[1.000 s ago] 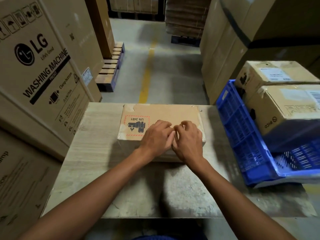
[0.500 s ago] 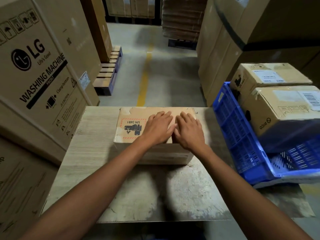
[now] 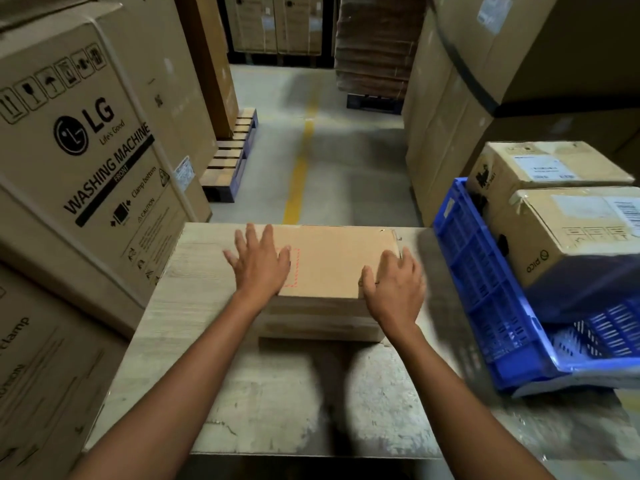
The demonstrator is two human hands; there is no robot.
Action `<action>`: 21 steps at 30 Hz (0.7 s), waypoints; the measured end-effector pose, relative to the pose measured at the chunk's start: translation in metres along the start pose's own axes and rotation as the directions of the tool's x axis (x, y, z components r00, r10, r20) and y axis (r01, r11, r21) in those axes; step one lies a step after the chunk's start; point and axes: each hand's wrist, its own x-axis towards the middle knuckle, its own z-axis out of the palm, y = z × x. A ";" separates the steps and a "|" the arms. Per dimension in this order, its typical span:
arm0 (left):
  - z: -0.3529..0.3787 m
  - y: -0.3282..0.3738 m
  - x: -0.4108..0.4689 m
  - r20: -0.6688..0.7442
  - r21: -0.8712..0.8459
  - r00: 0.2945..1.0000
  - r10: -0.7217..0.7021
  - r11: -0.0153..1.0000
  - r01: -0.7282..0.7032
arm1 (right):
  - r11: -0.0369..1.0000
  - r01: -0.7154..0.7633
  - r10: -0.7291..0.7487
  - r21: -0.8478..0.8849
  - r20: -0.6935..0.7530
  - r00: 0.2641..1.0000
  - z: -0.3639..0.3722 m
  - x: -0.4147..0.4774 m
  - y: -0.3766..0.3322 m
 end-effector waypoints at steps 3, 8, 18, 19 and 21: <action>-0.006 -0.016 0.003 0.082 -0.189 0.993 -0.091 0.976 0.105 | 0.943 -0.207 0.193 0.261 0.075 0.978 -0.007 -0.002 -0.004; -0.002 -0.018 0.000 0.065 -0.302 0.990 -0.122 0.944 0.136 | 0.877 -0.302 0.286 0.373 0.099 0.953 -0.021 0.015 -0.015; 0.052 -0.012 -0.025 0.265 -0.511 0.939 -0.220 0.793 0.331 | 0.931 0.212 -0.148 0.298 -0.224 0.963 -0.074 0.064 -0.080; 0.055 -0.013 -0.028 0.262 -0.496 0.938 -0.225 0.802 0.331 | 0.926 0.260 -0.204 0.272 -0.219 0.954 -0.074 0.063 -0.086; 0.048 -0.014 -0.028 0.136 -0.566 0.968 -0.212 0.785 0.252 | 0.896 0.360 -0.306 0.260 -0.226 0.925 -0.071 0.056 -0.093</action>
